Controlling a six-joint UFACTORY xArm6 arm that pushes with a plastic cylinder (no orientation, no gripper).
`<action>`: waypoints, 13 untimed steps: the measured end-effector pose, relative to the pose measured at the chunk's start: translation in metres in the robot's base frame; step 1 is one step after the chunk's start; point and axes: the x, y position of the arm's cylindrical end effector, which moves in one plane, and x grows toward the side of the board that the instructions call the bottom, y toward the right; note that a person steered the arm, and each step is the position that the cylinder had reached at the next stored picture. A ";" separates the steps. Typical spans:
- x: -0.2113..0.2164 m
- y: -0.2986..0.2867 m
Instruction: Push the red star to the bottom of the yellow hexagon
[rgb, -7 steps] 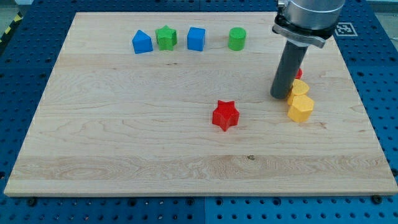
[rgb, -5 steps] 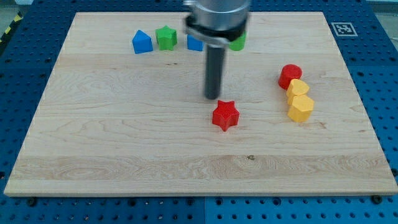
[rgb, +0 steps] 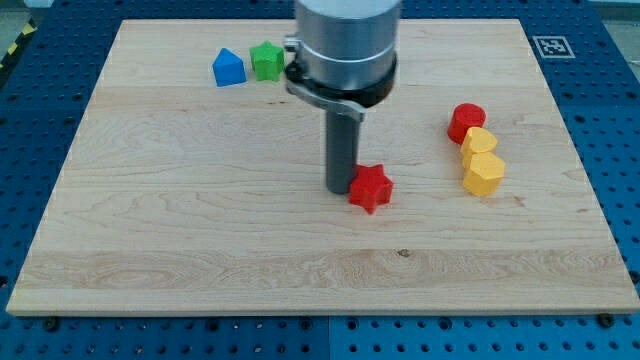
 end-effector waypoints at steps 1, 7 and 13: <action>0.006 0.034; 0.050 0.046; 0.048 0.126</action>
